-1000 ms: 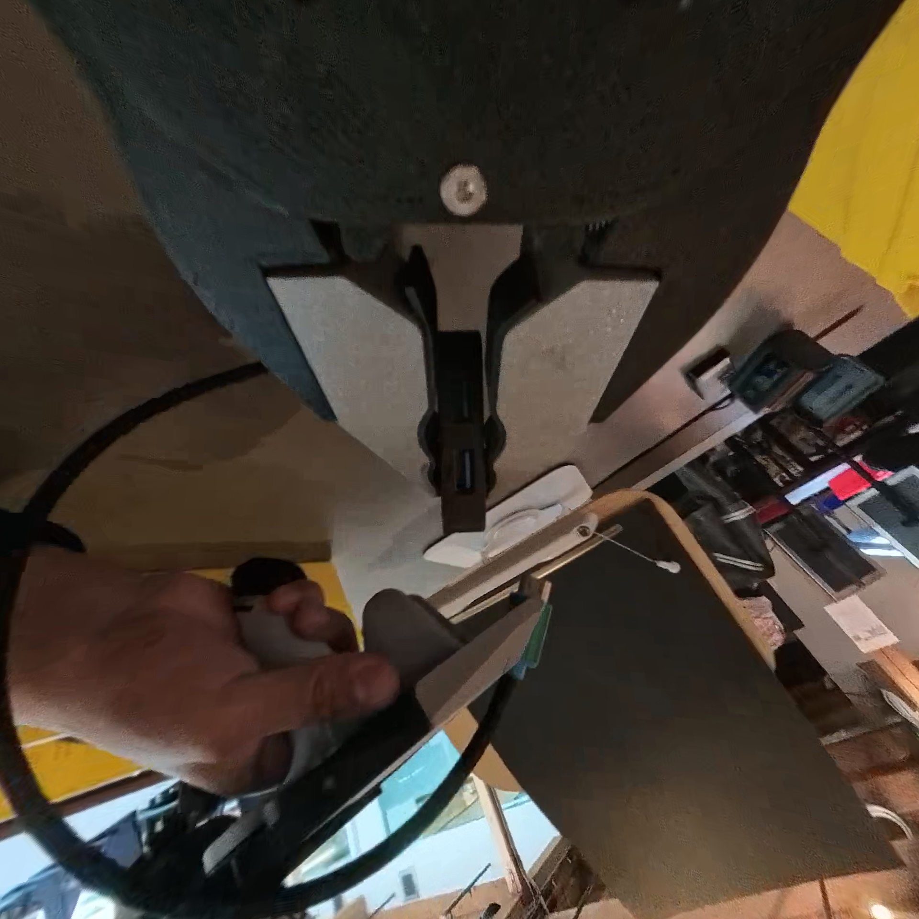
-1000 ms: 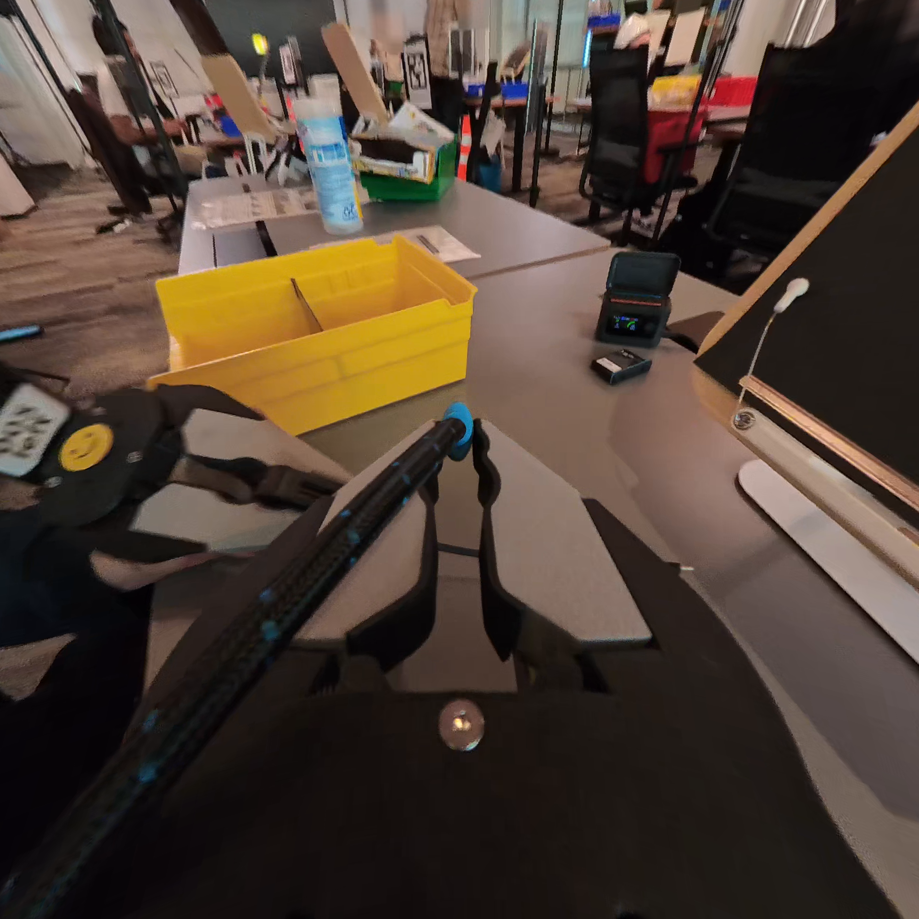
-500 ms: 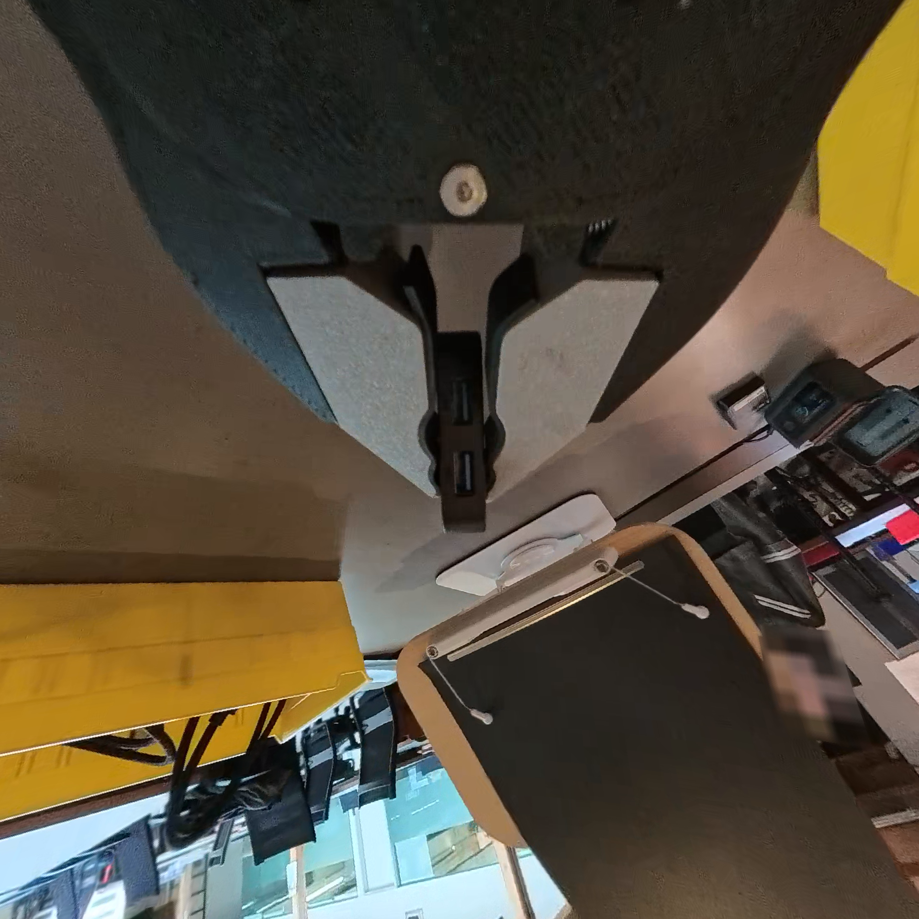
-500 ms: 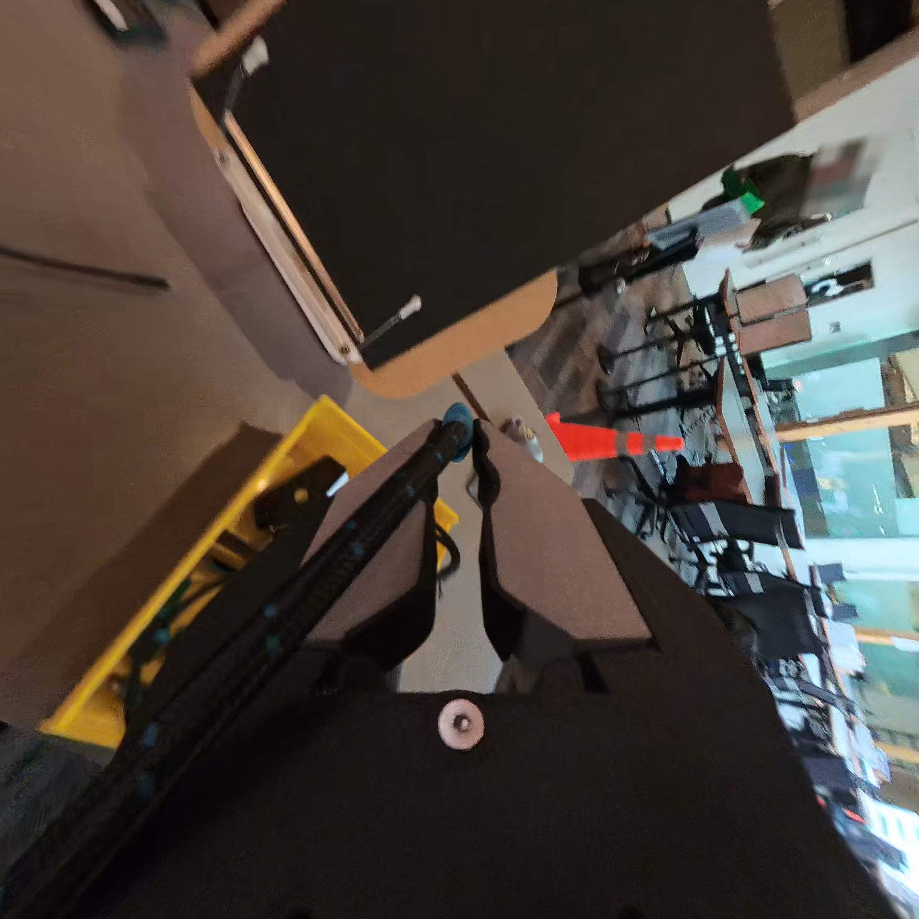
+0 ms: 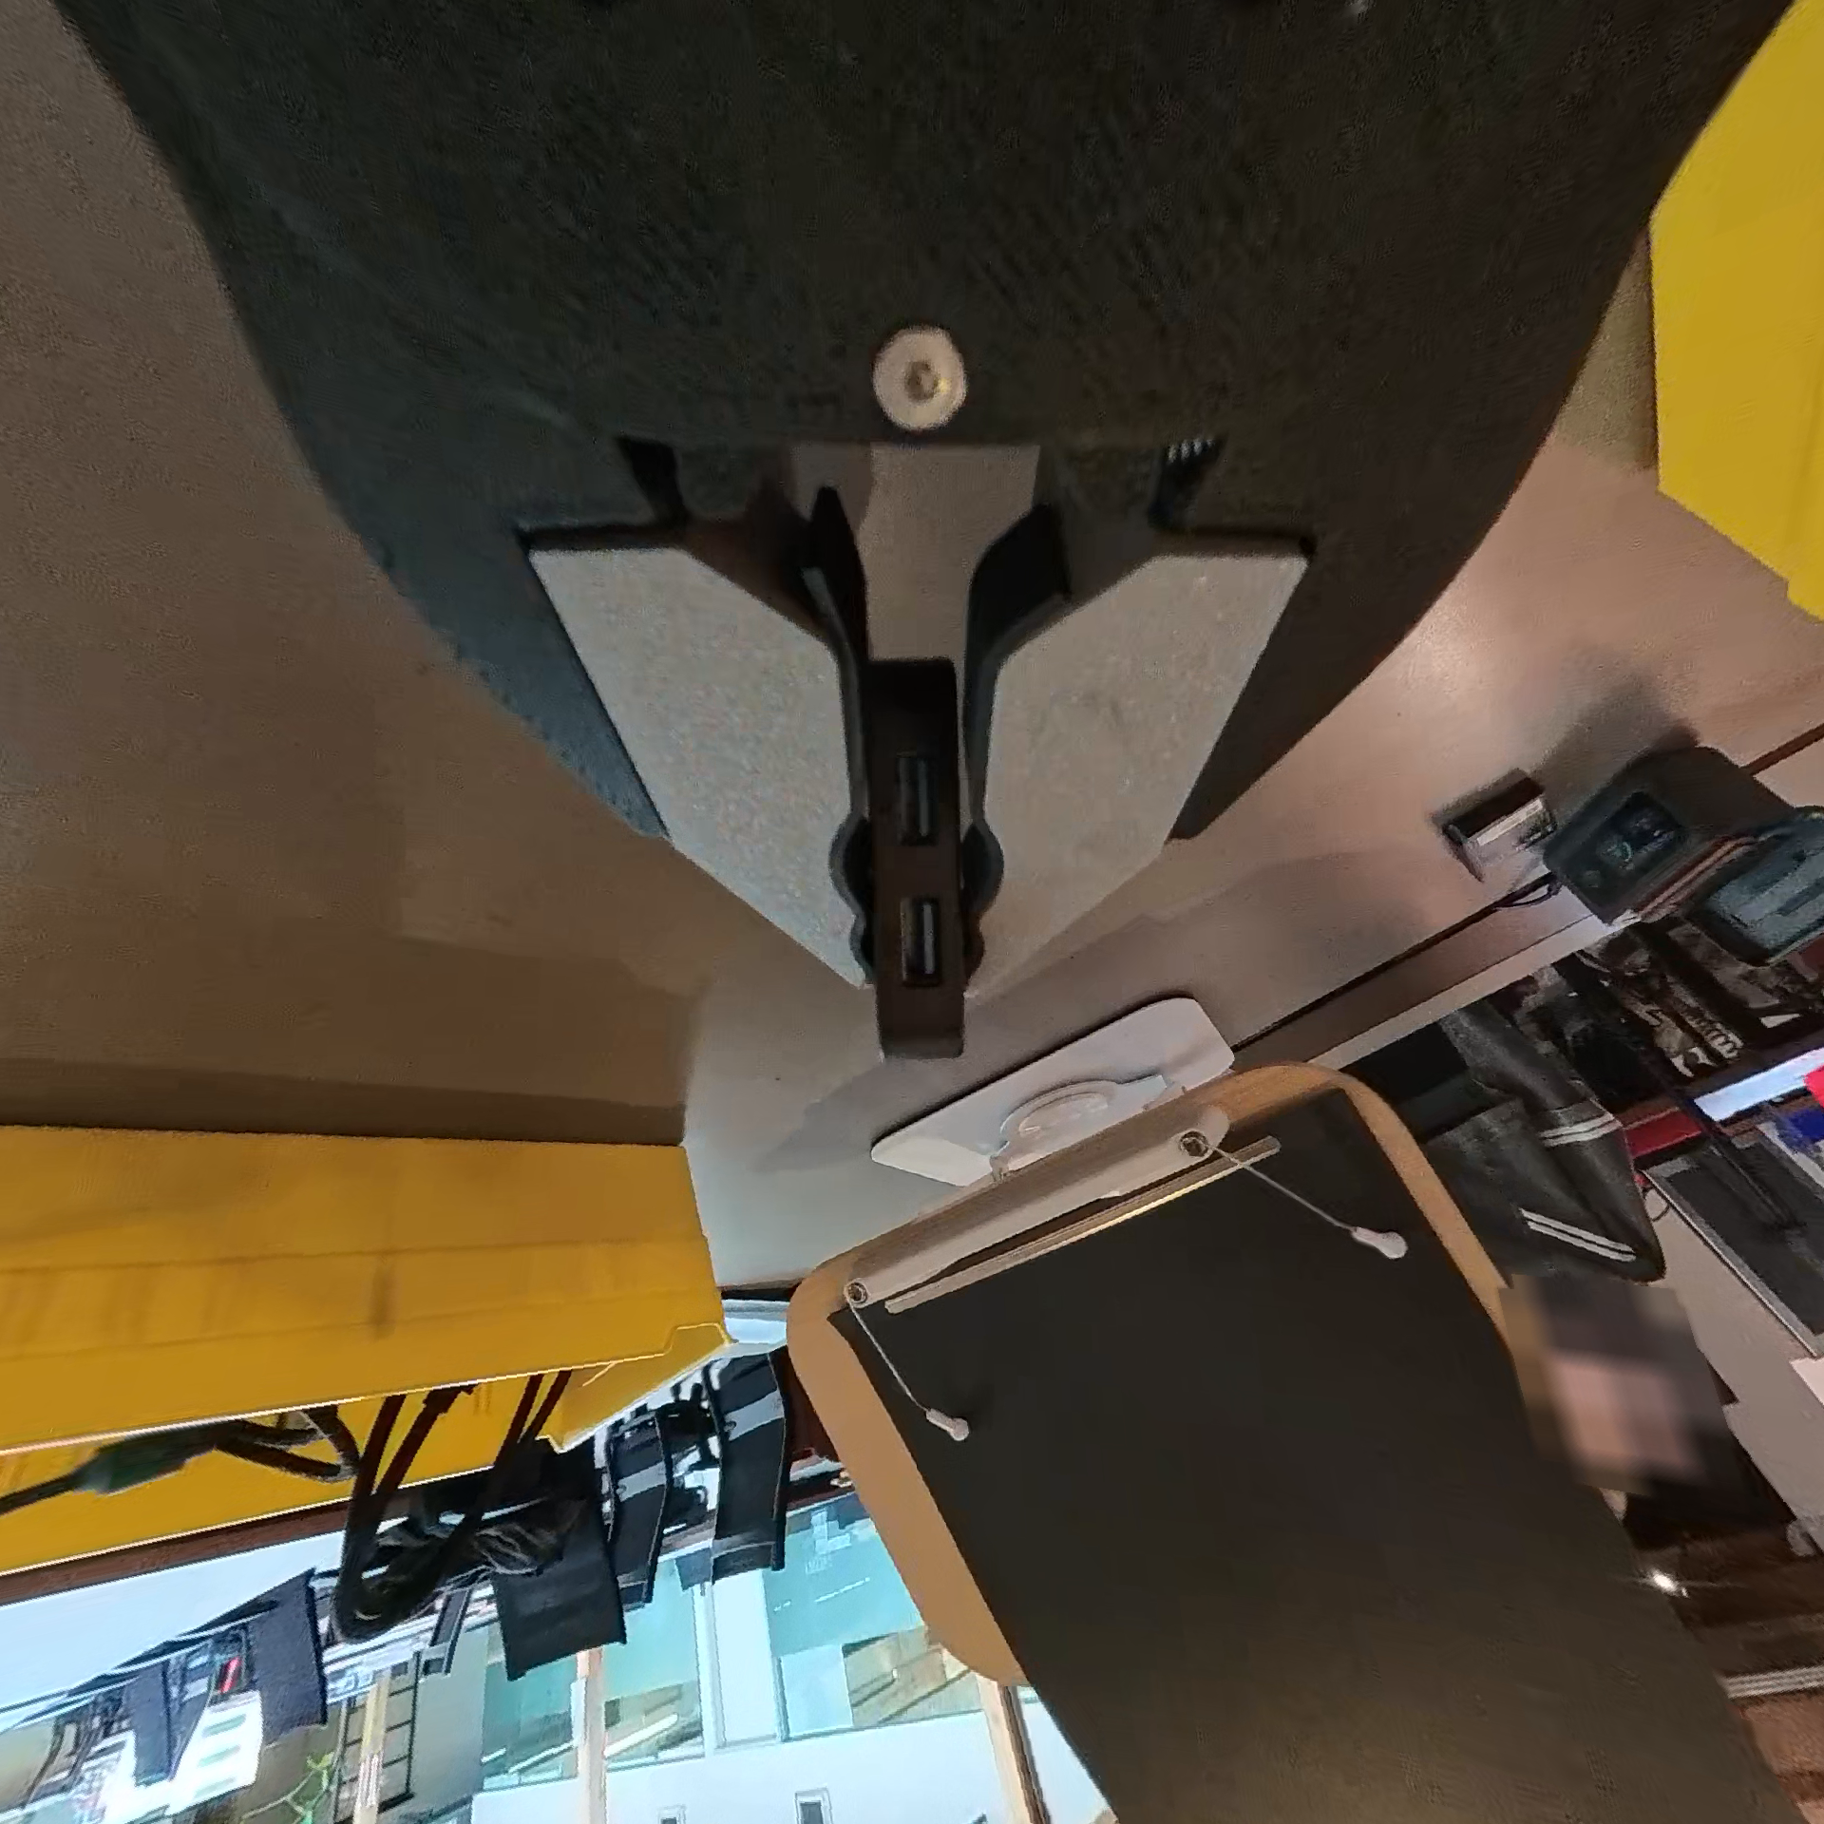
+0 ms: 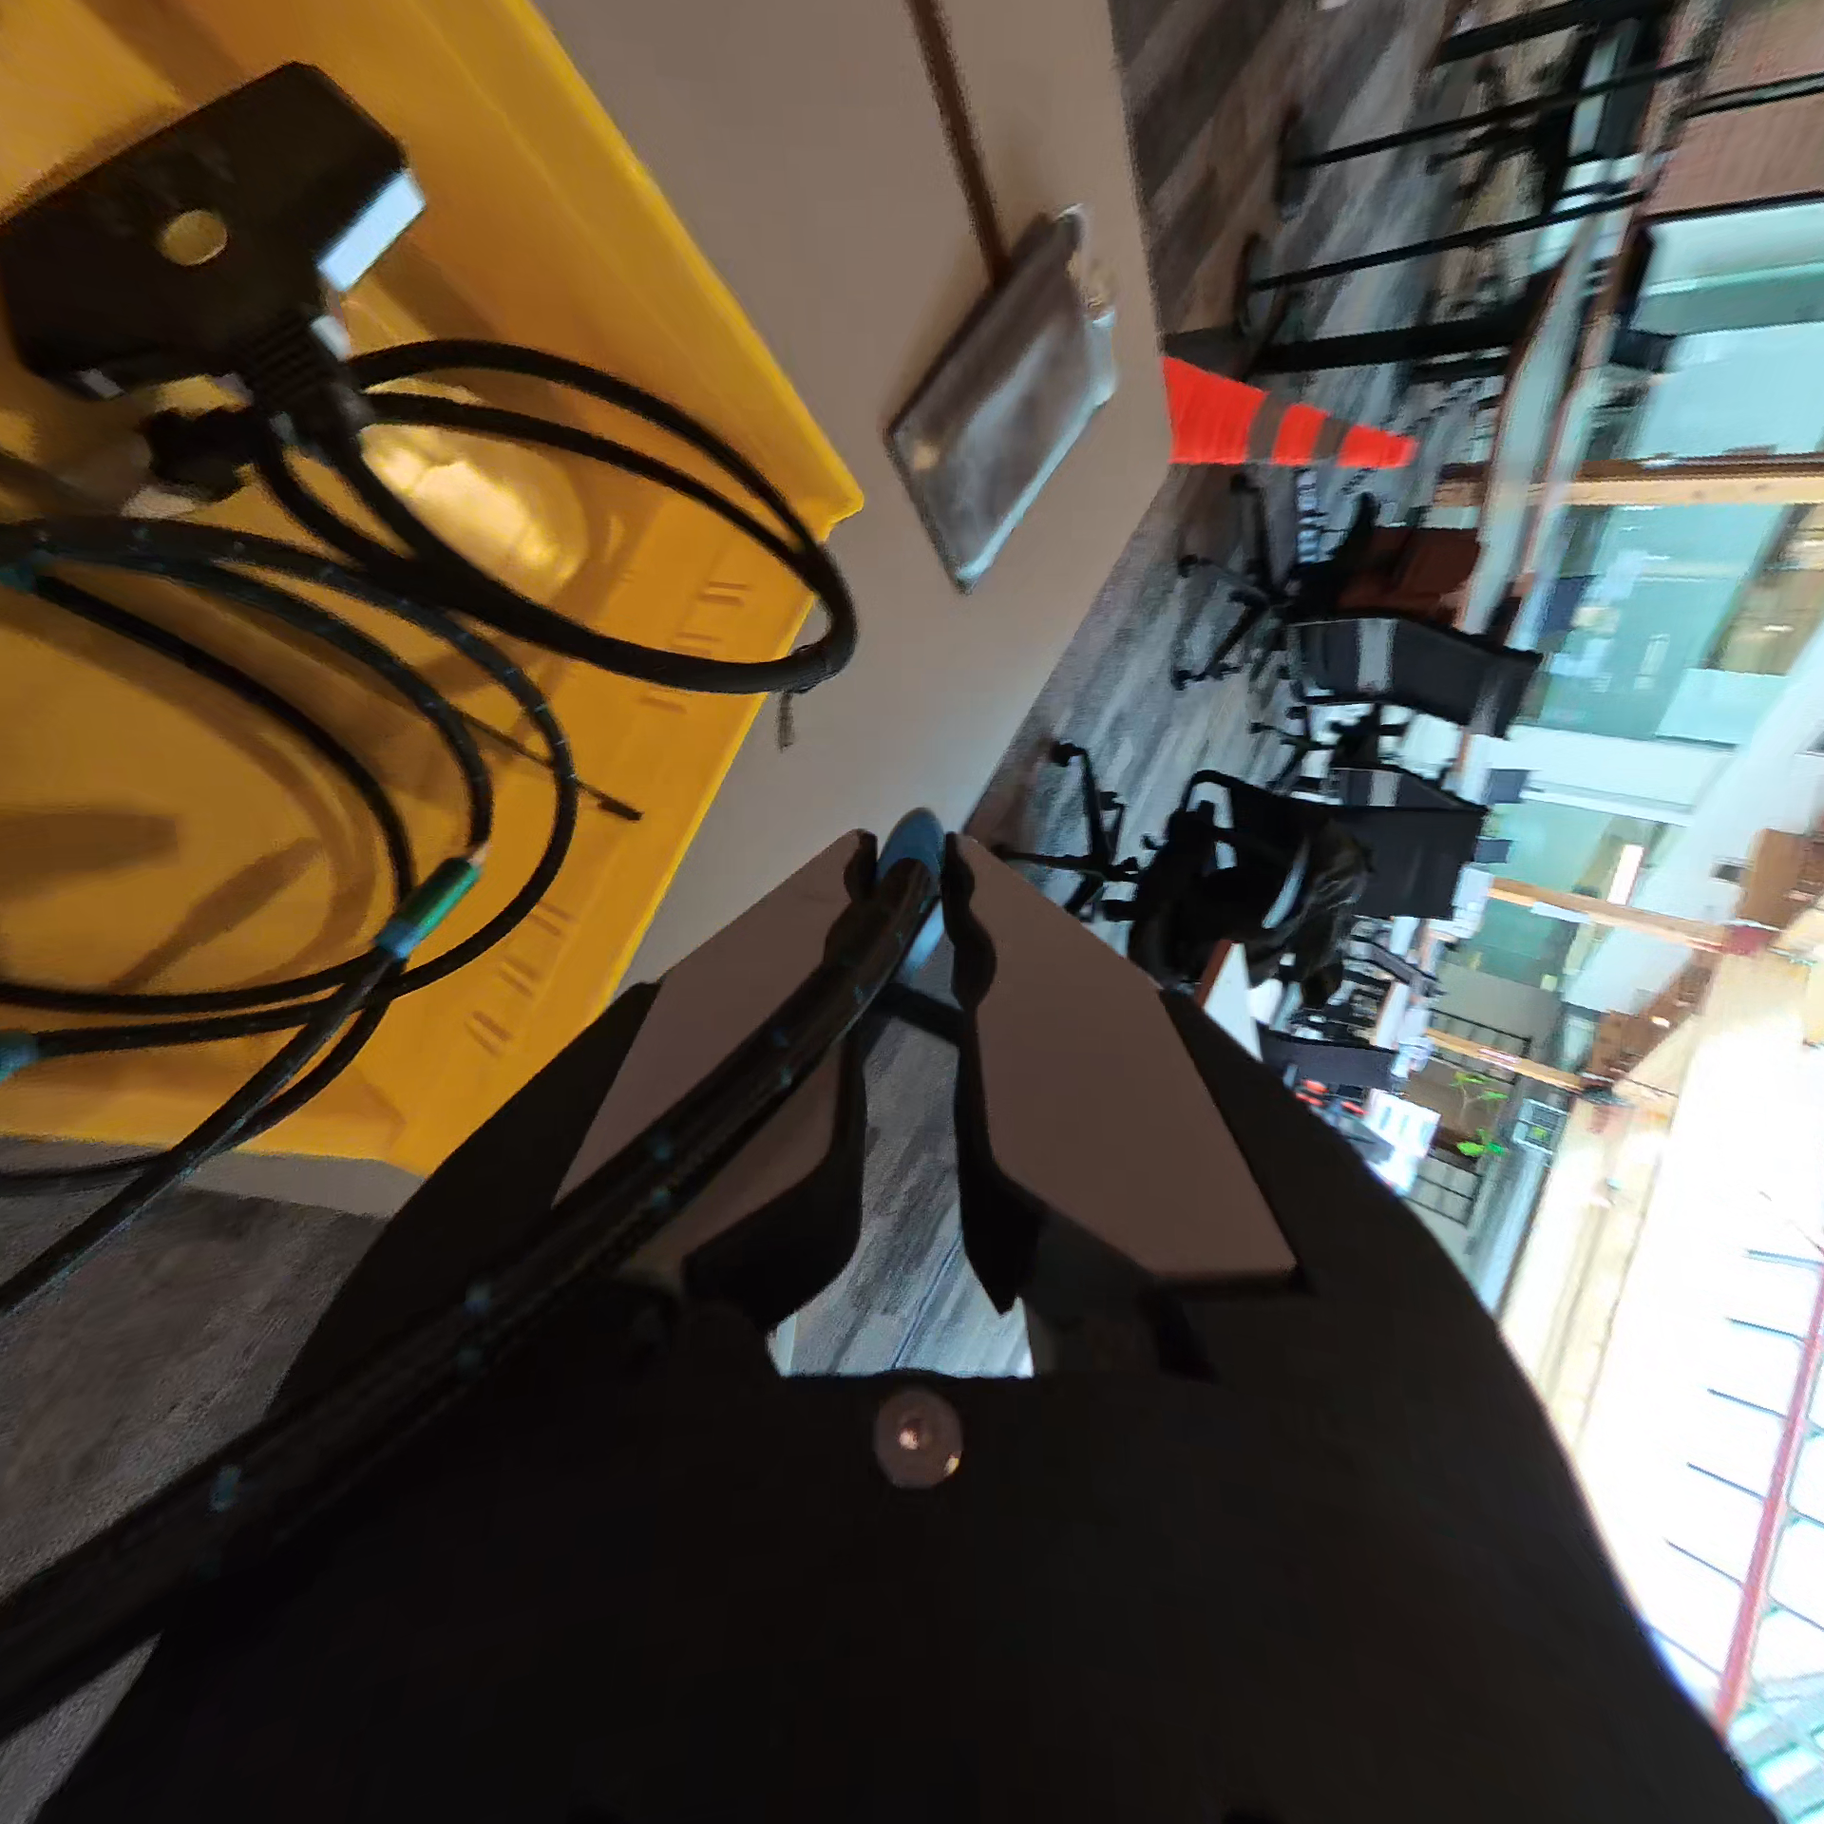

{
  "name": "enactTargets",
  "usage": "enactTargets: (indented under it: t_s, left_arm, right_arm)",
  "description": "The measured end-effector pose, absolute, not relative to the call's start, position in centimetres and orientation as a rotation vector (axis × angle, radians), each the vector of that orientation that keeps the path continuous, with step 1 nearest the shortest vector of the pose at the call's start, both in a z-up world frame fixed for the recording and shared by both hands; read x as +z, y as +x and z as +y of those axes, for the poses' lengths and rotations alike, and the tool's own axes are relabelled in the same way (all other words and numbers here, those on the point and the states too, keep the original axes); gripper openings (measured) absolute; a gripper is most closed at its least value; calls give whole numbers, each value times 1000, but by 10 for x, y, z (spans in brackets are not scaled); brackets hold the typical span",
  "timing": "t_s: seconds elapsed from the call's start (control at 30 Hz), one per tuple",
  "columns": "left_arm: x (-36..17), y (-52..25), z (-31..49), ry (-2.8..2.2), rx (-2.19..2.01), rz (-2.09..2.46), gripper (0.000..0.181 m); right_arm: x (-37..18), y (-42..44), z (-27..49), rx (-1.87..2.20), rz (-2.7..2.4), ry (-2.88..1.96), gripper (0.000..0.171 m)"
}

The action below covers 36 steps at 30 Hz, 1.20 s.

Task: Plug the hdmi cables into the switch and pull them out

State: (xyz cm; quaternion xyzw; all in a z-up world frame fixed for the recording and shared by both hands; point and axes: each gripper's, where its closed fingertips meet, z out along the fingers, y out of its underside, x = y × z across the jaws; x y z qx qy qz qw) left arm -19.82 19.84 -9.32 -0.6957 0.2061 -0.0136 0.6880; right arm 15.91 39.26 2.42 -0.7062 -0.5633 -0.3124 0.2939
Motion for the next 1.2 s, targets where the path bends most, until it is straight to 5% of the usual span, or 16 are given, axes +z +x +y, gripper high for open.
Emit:
enactTargets:
  t_s: [0.37,0.6,0.77,1.07,1.2]
  left_arm:
    - [-108,-185,193,-1572,53,579,10]
    - [-106,-184,191,-1542,9,564,10]
    - [-77,-167,168,-1329,-196,612,10]
    - [-70,-136,141,-1223,-471,740,10]
    - [-81,-122,135,-1235,-448,844,10]
  right_arm:
    - [-111,165,349,-757,-2007,-2034,24]
    - [-73,198,376,-1156,-1956,-1844,37]
    - [-23,135,357,-589,-1730,-1847,42]
    - [-41,-81,148,527,-2095,-1332,53]
    - [-64,-126,118,799,-2143,-1267,24]
